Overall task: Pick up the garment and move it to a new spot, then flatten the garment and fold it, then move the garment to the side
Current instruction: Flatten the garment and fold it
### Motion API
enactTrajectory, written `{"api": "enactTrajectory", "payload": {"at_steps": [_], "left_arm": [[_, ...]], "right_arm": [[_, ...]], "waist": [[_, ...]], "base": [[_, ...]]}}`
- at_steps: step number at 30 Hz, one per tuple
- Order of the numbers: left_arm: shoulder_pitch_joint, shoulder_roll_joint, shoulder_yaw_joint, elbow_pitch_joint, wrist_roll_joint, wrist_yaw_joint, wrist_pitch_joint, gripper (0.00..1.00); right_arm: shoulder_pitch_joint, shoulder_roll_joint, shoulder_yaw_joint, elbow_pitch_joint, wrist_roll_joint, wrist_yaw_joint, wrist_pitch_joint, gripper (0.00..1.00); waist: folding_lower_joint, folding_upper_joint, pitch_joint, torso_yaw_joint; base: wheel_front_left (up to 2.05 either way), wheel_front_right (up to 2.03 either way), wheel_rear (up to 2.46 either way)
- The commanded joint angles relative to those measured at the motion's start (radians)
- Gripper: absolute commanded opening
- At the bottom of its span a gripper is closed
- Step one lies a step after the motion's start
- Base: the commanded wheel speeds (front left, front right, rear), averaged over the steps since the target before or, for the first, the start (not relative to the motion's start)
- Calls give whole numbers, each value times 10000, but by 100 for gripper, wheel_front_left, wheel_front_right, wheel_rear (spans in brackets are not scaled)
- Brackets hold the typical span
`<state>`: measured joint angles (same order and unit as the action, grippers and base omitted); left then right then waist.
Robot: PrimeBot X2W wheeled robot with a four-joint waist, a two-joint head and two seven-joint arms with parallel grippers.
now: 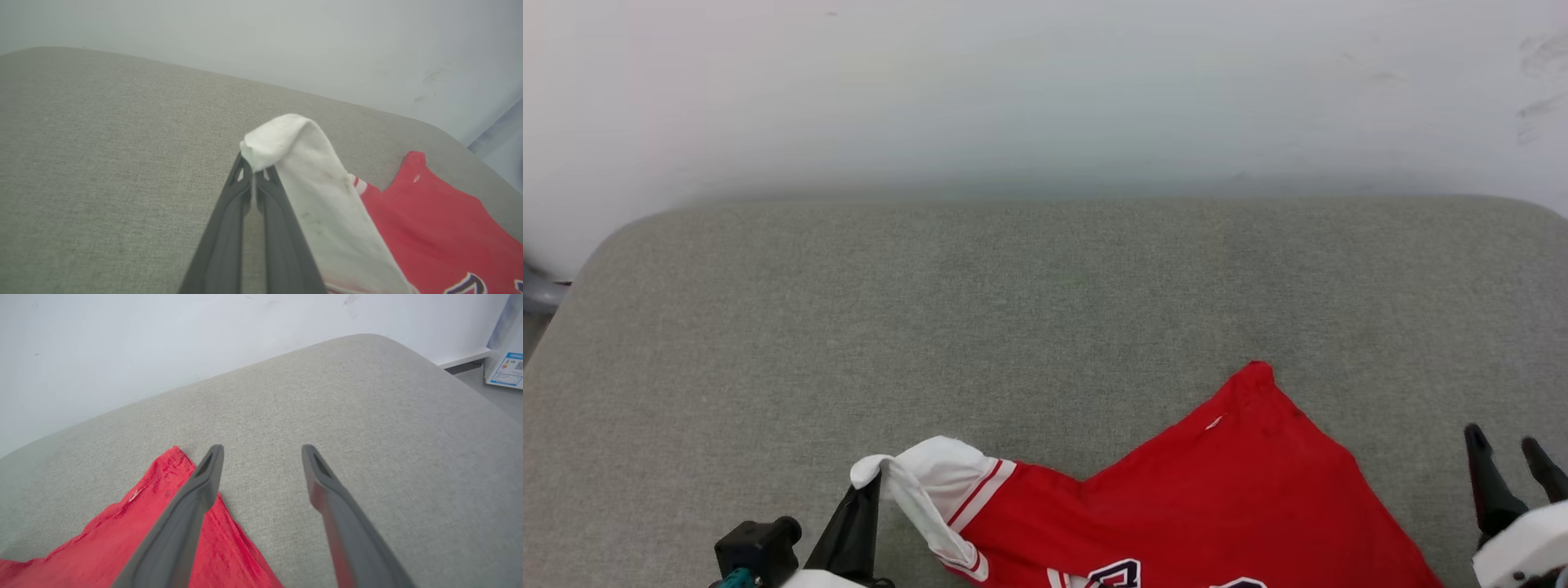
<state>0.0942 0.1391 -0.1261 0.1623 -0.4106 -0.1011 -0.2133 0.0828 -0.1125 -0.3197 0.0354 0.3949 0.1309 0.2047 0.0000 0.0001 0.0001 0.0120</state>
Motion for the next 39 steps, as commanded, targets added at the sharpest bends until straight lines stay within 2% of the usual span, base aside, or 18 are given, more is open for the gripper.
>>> {"api": "enactTrajectory", "payload": {"at_steps": [1,6,11,15,21,26,33,34,39], "left_arm": [[-265,-9,-95,-81,14,4,36,0],[-739,-77,-354,-141,71,-65,-30,0],[-1237,-174,-622,-191,47,-128,-176,0],[-1593,-264,-814,-215,23,-176,-286,0],[-1992,-331,-995,-129,-58,-220,-395,0],[-2374,-369,-1132,-40,-99,-258,-464,0],[-2652,-346,-1243,121,-170,-275,-519,0],[-2676,-337,-1266,175,-216,-286,-530,0],[-2519,-294,-1161,211,-220,-289,-536,0]], "right_arm": [[-625,-333,500,364,4,-4,-207,100],[-2188,-1338,1832,1252,299,-4,499,100],[-3671,-2424,3178,1781,898,-4,2779,100],[-4585,-2933,4126,2187,1189,-4,4585,100],[-5504,-3195,5009,2656,1149,-4,5855,100],[-6200,-3404,5901,3262,1108,-5,6179,100],[-6030,-3419,7335,4582,1772,10,6940,100],[-5920,-3354,7582,5040,2179,10,7289,0],[-6536,-3511,7524,5017,2279,-7,6560,0]], "waist": [[0,-1,200,117],[0,-1,773,450],[0,-1,1313,807],[0,-1,1754,1048],[0,-1,2285,1295],[0,-1,2741,1436],[0,-1,2995,1519],[0,-1,2983,1531],[0,-1,2731,1490]], "base": [[0,0,0],[0,0,0],[0,0,0],[0,0,0],[0,0,0],[0,0,0],[0,0,0],[0,0,0],[0,0,0]]}}
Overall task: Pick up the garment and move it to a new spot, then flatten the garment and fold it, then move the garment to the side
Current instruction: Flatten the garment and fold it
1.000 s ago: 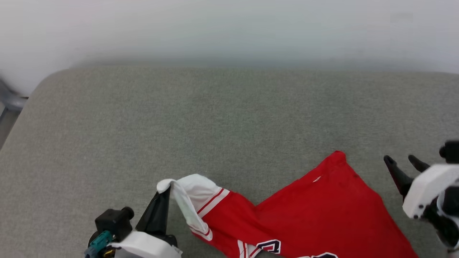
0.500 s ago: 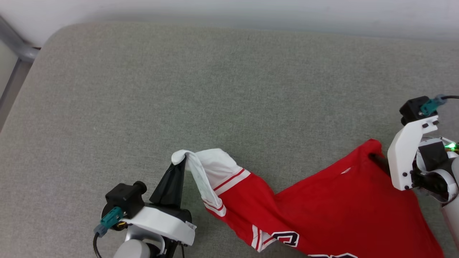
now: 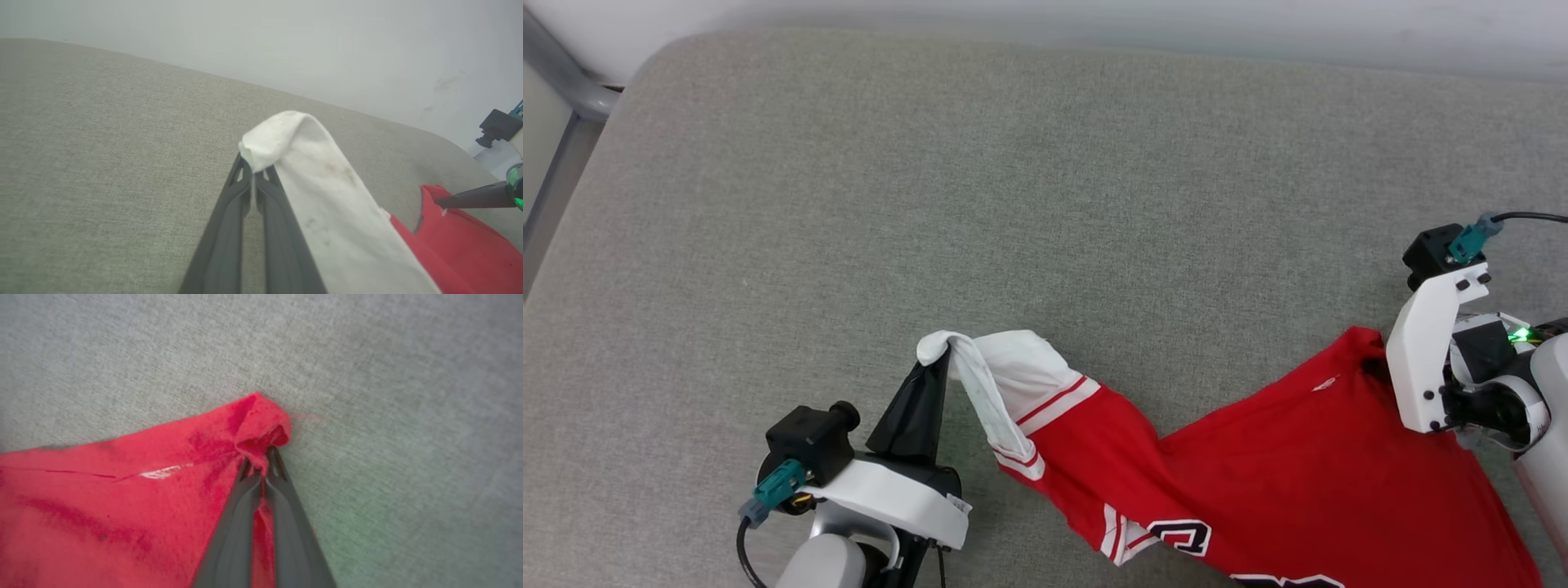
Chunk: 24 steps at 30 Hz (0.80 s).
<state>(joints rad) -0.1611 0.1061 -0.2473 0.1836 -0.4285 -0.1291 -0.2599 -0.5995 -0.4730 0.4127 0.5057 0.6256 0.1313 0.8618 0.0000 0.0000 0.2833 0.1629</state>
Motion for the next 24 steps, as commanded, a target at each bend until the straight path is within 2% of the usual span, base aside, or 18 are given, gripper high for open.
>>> {"api": "enactTrajectory", "payload": {"at_steps": [1,3,12,17,24], "left_arm": [[45,59,78,-7,-21,-11,-69,0],[38,115,124,5,2,-14,-70,0],[-936,647,206,409,78,-21,-72,0],[-2238,1170,170,849,-4,-11,-42,0],[-4542,1823,0,1850,-343,-12,234,0]], "right_arm": [[159,79,117,279,27,-14,-262,0],[-157,-75,-8,217,-153,-17,-820,0],[-465,71,-673,297,-554,-9,-2480,0],[-893,375,-1302,520,-1247,-12,-3300,0],[-2025,943,-2298,696,-2267,-11,-4241,0]], "waist": [[0,0,-200,-34],[0,0,-411,-65],[0,0,-1536,-374],[0,0,-1888,-680],[0,0,-1827,-987]], "base": [[0,0,0],[0,0,0],[0,0,0],[0,0,0],[0,0,0]]}}
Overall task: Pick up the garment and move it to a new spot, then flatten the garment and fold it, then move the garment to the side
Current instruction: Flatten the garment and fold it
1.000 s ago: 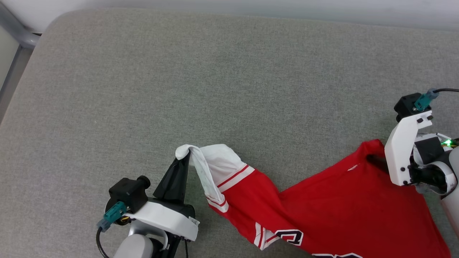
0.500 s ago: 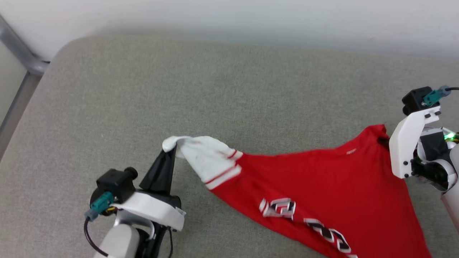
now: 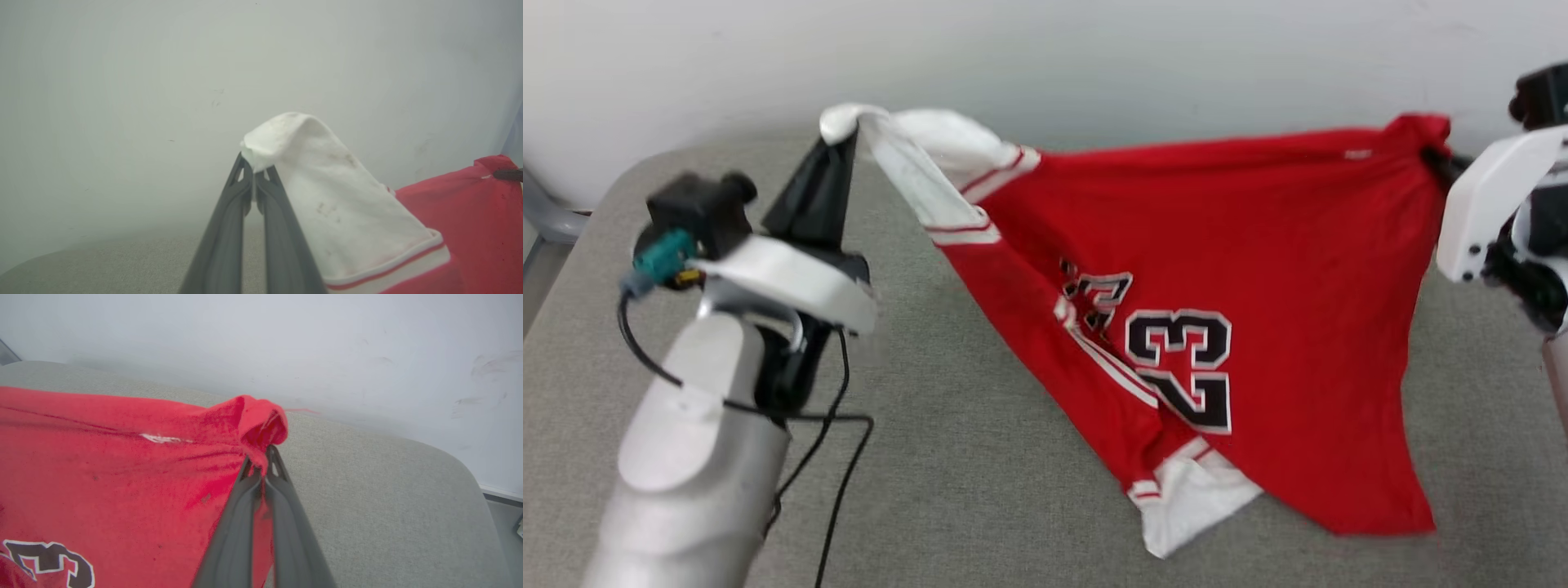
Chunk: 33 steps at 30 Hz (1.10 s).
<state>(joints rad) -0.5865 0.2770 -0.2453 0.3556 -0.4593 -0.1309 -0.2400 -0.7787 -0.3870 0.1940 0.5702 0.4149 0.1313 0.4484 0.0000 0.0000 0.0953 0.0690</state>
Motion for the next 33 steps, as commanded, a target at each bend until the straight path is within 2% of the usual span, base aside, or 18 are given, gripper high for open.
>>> {"api": "enactTrajectory", "payload": {"at_steps": [1,7,14,19,26,33], "left_arm": [[-630,188,-44,354,-191,7,85,0],[-2826,605,-358,1854,-819,6,389,0],[-5634,1220,-166,3565,-1373,13,578,0],[-7588,1703,-216,4190,-1191,15,565,0],[-9763,1952,-435,4846,-1152,15,581,0],[-10604,1957,-765,5432,-1354,14,434,0]], "right_arm": [[-402,161,-251,88,-256,-11,-199,0],[-1581,444,-1026,212,-981,-12,-685,0],[-3666,909,-1992,378,-2038,-17,-1286,0],[-5294,1187,-2522,454,-2632,-18,-1610,0],[-7180,1341,-2798,620,-3201,-18,-1953,0],[-8042,1541,-2861,1126,-3477,-18,-2346,0]], "waist": [[0,0,86,-69],[0,0,611,-195],[0,0,1712,-459],[0,0,2662,-622],[0,0,3928,-634],[0,0,4627,-553]], "base": [[0,0,0],[0,0,0],[0,0,0],[0,0,0],[0,0,0],[0,0,0]]}}
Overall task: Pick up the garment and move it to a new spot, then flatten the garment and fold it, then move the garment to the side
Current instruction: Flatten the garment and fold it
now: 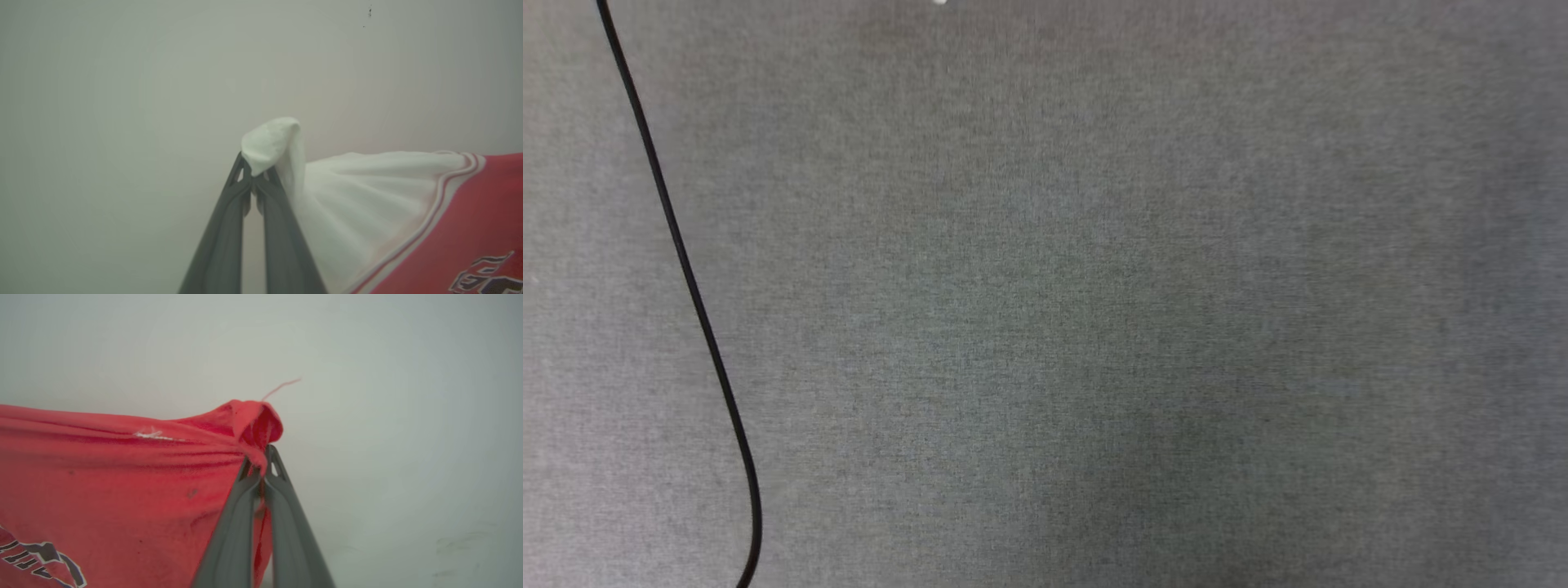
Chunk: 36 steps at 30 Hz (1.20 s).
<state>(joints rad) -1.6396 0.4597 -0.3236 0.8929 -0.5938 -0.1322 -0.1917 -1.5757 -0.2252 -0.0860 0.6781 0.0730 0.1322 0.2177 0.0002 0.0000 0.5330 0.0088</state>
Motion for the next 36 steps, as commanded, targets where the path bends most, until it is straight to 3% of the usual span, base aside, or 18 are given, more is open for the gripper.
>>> {"api": "enactTrajectory", "payload": {"at_steps": [1,11,21,30,36], "left_arm": [[-102,113,-44,131,-117,28,-71,0],[1016,-366,-910,478,-1653,23,-88,0],[4405,-500,-2080,-391,-3586,22,-388,0],[8122,-215,-2769,-1577,-4430,21,-703,0],[10328,-78,-2333,-2307,-4236,72,-747,0]], "right_arm": [[-161,-39,-26,164,-77,-28,-90,0],[252,161,580,1661,198,-23,-604,0],[2938,-49,1929,2474,1552,-20,-1318,0],[6569,-682,2937,1374,2985,-20,-1381,0],[9151,-1060,2959,49,3526,-22,-922,0]], "waist": [[-2,0,356,68],[-2,0,830,354],[-2,0,-107,525],[-2,0,-1871,575],[-2,0,-3201,630]], "base": [[0,0,0],[0,0,0],[0,0,0],[0,0,0],[0,0,0]]}}
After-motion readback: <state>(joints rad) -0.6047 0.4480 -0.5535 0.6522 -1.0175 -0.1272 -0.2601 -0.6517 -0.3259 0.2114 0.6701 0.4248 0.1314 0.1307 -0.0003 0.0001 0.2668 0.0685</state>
